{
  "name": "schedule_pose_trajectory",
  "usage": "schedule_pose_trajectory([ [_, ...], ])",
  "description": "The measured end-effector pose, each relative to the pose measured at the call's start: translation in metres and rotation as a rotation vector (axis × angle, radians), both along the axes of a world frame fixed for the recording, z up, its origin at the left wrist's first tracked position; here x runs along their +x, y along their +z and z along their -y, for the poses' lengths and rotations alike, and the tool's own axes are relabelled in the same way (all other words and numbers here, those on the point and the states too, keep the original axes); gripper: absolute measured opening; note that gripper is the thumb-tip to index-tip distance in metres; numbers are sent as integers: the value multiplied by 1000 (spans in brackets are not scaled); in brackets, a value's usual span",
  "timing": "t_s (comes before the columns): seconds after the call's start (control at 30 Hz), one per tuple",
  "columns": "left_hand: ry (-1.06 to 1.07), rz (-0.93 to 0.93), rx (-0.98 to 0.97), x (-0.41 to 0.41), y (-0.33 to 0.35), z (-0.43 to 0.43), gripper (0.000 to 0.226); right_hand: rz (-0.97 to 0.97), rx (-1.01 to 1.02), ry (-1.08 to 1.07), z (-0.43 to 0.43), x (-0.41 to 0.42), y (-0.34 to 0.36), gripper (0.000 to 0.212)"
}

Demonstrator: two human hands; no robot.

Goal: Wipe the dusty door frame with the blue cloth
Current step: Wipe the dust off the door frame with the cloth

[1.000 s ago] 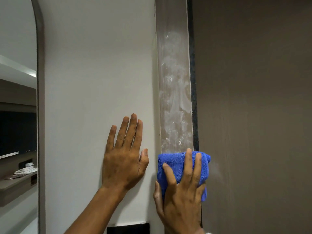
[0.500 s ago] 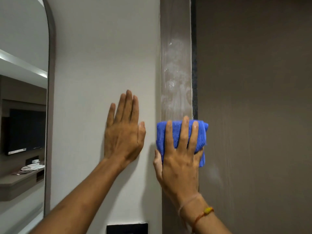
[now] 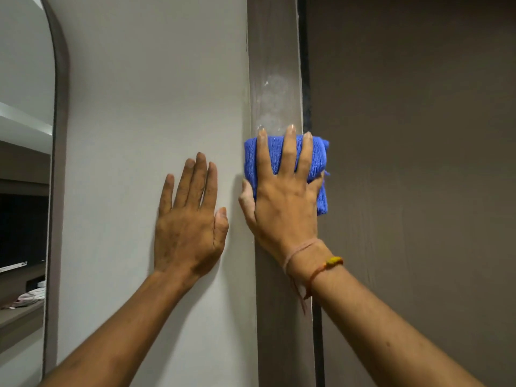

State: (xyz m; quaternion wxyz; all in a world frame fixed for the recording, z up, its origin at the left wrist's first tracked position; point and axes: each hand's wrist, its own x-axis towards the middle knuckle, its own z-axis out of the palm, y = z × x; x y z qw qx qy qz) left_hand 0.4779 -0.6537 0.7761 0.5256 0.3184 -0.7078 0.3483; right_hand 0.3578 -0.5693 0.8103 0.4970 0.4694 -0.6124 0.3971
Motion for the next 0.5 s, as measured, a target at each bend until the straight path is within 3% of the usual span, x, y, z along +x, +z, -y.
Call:
schedule_pose_trajectory([
  [0.13, 3, -1, 3, 0, -1, 0, 67, 39, -48, 6, 4, 3, -47, 67],
  [0.27, -1, -6, 14, 0, -1, -1, 67, 31, 29, -5, 0, 2, -89, 66],
  [0.37, 0, 1, 16, 0, 0, -2, 67, -6, 58, -4, -5, -2, -73, 67],
  [0.5, 20, -4, 4, 0, -1, -1, 67, -16, 7, 38, -3, -6, 16, 66],
])
